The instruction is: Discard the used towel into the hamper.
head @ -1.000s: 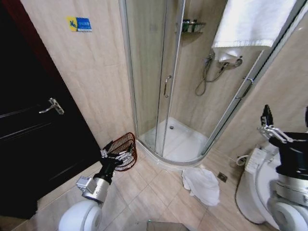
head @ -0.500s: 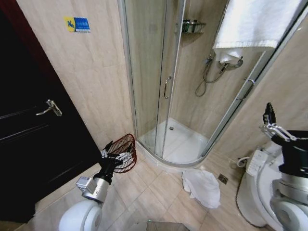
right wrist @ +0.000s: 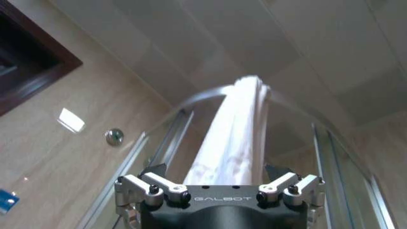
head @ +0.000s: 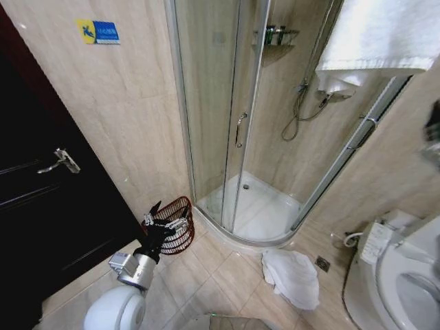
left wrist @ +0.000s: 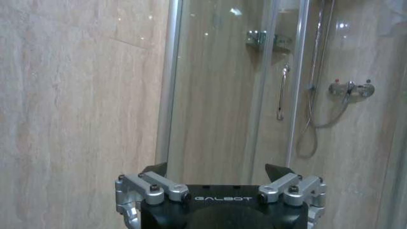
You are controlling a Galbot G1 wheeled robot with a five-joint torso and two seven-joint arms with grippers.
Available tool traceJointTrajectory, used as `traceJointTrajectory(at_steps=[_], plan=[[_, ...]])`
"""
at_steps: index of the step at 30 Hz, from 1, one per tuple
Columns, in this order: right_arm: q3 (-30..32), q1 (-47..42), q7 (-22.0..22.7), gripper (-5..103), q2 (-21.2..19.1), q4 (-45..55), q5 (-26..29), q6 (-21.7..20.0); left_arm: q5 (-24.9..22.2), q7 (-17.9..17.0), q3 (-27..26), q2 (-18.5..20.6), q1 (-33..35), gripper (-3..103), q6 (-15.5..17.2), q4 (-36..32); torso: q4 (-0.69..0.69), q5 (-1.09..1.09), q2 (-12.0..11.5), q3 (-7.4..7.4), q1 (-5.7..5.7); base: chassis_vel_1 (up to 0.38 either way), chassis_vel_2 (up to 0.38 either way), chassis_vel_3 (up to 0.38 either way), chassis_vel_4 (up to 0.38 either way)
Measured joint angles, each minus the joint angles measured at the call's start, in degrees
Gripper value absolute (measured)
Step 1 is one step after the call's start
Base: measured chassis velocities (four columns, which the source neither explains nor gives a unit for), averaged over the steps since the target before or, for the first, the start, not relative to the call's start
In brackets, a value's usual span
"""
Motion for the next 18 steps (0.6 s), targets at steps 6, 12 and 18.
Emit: traceJointTrajectory(at_steps=[6, 12, 18], plan=[[-3.52, 11.53, 0.01, 100, -7.66, -8.51, 0.46, -2.28, 0.00, -0.01, 0.00, -0.02, 0.00, 100, 0.00, 0.00, 0.00, -0.02, 0.00, 0.00, 0.00, 0.000, 0.000, 0.000, 0.000], [-10.24, 17.14, 1.51, 100, -7.86, -11.27, -0.83, -3.35, 0.00, -0.01, 0.00, -0.02, 0.01, 100, 0.00, 0.00, -0.01, -0.01, 0.00, 0.00, 0.00, -0.018, 0.020, 0.012, -0.018], [-15.49, 20.67, 1.87, 100, -7.88, -11.63, 0.07, -3.08, 0.00, 0.00, 0.00, -0.02, 0.00, 100, 0.00, 0.00, -0.01, -0.01, 0.00, 0.01, 0.02, -0.103, 0.093, 0.098, -0.104]])
